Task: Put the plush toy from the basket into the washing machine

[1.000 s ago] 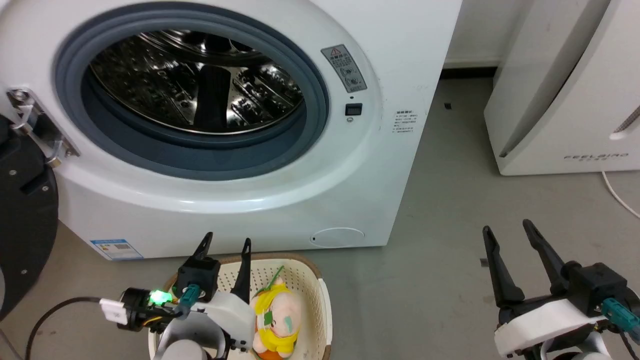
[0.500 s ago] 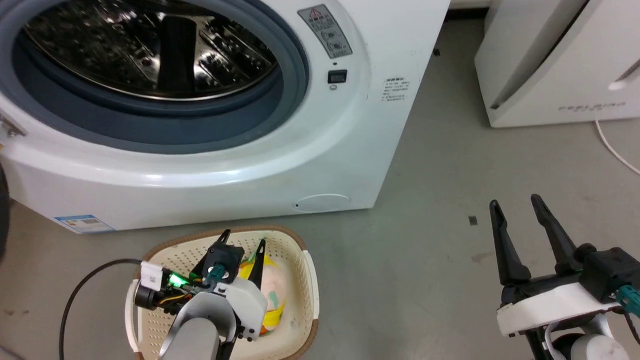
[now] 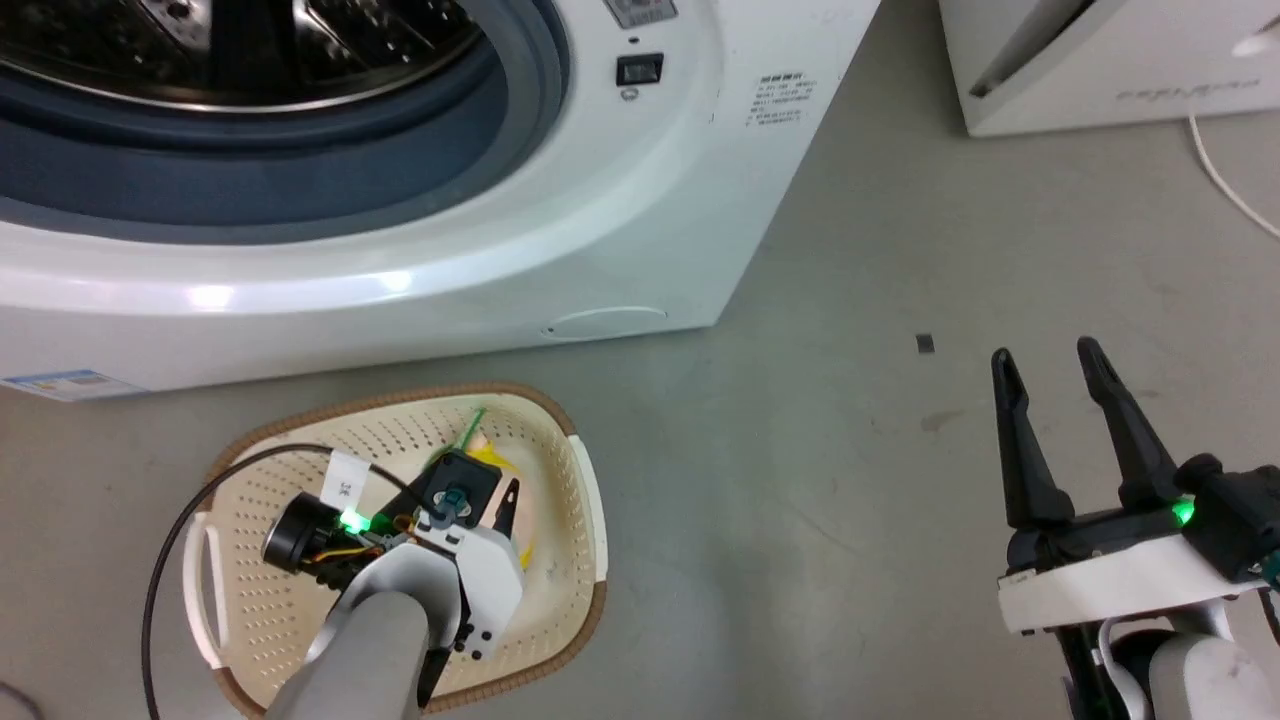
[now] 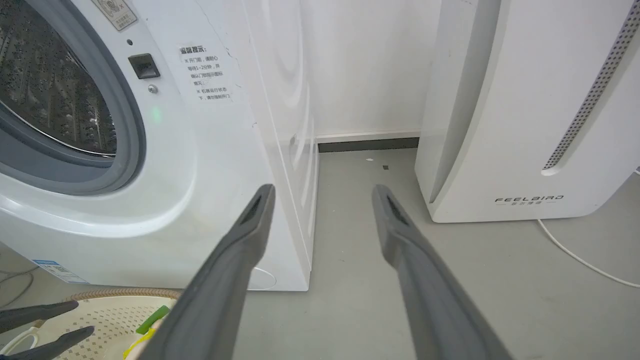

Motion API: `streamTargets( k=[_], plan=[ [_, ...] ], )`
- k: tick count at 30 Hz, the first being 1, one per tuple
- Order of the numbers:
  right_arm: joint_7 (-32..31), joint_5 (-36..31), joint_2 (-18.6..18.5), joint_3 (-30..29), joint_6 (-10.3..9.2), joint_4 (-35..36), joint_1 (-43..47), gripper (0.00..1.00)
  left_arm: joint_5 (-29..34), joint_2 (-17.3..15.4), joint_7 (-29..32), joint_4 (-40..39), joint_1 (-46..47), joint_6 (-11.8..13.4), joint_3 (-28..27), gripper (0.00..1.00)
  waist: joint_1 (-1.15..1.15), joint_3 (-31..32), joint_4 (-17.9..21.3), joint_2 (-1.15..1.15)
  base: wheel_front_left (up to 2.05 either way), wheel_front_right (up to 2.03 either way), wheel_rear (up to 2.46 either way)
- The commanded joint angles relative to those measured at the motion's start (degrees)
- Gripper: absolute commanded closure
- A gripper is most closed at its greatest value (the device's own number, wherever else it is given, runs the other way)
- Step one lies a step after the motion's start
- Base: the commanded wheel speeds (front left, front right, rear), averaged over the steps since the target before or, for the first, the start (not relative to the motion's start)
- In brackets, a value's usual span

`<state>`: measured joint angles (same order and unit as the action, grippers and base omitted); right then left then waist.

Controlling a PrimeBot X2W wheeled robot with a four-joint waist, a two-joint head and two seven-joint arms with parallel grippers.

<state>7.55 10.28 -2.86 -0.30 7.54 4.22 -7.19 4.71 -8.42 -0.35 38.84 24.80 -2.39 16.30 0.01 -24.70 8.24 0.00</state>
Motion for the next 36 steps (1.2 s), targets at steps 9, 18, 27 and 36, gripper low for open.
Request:
streamTargets(
  k=[9, 18, 27, 36],
  plan=[
    [1.6, 2.1, 0.0, 0.6, -0.03, 1.5, -2.7, 0.00, 0.0, -1.9, 3.4, 6.2, 6.1, -0.9, 2.3, 0.00, -0.01, -7.4, 2.2, 0.00, 0.00, 0.00, 0.00],
    [2.8, 3.7, 0.0, 1.1, -0.04, 2.4, -4.3, 0.00, 0.4, -4.0, 6.6, 12.1, 11.2, -0.9, 5.5, 0.00, -0.01, -13.3, 3.9, 0.00, 0.00, 0.00, 0.00],
    [3.9, 5.3, 0.0, 1.4, -0.04, 2.9, -5.7, 0.00, 0.2, -5.7, 8.6, 17.4, 15.8, -1.4, 8.1, 0.00, -0.01, -18.0, 5.4, 0.00, 0.00, 0.00, 0.00],
    [4.9, 6.8, 0.0, 1.5, -0.04, 3.2, -7.4, 0.00, -0.5, -7.0, 10.5, 22.7, 19.7, -1.9, 10.5, 0.00, -0.01, -21.8, 6.8, 0.00, 0.00, 0.00, 0.00]
  ],
)
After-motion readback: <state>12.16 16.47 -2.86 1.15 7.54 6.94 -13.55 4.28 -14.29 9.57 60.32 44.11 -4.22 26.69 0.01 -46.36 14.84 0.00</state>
